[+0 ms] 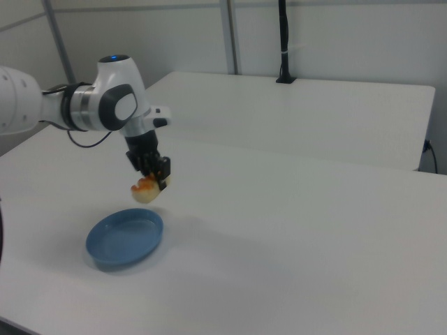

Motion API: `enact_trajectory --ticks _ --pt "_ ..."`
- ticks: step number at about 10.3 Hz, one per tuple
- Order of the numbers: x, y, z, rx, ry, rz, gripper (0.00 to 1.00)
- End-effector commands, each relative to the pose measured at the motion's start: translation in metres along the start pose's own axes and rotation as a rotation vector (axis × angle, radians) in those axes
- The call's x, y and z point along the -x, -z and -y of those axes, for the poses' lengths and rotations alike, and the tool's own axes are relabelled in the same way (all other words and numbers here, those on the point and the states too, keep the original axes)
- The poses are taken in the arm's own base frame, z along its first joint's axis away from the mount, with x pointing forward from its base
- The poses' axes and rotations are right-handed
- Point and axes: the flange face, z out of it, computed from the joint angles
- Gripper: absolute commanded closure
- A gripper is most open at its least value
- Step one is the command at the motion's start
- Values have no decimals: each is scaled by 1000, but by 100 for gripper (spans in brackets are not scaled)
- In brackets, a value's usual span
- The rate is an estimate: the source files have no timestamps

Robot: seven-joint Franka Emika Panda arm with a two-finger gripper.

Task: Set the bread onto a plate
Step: 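Lift the bread roll and carry it over the blue plate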

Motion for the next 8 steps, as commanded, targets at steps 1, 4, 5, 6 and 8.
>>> enact_trajectory --ticks 1,4,5,6,8 --pt "95 0 -4 2 15 16 54" --pt "142 -26 12 -21 68 -38 54" --pt "145 -34 13 -26 69 -45 54" --pt "143 -46 15 -26 70 -44 54" --pt "136 -55 12 -30 53 -47 53"
